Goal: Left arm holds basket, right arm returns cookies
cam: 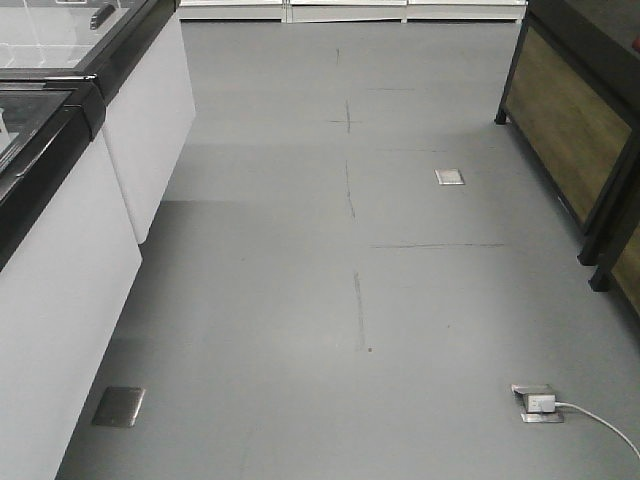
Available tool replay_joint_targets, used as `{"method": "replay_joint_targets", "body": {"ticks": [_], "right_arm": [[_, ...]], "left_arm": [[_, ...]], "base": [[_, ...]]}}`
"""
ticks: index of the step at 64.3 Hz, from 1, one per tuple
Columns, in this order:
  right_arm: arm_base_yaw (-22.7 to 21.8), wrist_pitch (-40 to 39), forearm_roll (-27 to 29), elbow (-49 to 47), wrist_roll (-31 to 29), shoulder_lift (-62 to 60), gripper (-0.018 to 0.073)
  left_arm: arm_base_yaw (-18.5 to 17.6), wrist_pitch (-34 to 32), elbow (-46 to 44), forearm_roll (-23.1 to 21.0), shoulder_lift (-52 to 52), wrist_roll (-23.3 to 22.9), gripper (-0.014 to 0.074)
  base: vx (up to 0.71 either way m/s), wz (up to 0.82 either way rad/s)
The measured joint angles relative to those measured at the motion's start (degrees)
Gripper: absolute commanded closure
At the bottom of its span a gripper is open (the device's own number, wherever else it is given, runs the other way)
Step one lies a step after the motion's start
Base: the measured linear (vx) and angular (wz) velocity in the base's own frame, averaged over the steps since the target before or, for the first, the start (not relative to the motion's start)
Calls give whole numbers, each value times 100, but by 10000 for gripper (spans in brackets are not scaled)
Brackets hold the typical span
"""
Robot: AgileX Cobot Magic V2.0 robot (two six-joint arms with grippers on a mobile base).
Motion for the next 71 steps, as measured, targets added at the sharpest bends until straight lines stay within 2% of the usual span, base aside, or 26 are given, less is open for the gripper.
{"method": "replay_joint_targets", "body": {"ticks": [9, 24, 33, 45, 60, 71], "right_arm": [[0, 0, 0, 0, 0, 0, 567], [0, 0, 0, 0, 0, 0, 567], [0, 0, 0, 0, 0, 0, 567], [0, 0, 0, 0, 0, 0, 567], [0, 0, 0, 0, 0, 0, 567], [0, 0, 0, 0, 0, 0, 567]], "left_arm": [[0, -428, -49, 0, 0, -6, 603], [0, -442, -745, 0, 323, -10, 603], [0, -79, -1572, 0, 1137, -10, 603], [0, 951, -2642, 0, 2205, -16, 603], [0, 1349, -2729, 0, 2673, -22, 603], [0, 1355, -2729, 0, 2677, -22, 603]], "base": [[0, 0], [0, 0], [0, 0], [0, 0], [0, 0], [0, 0]]}}
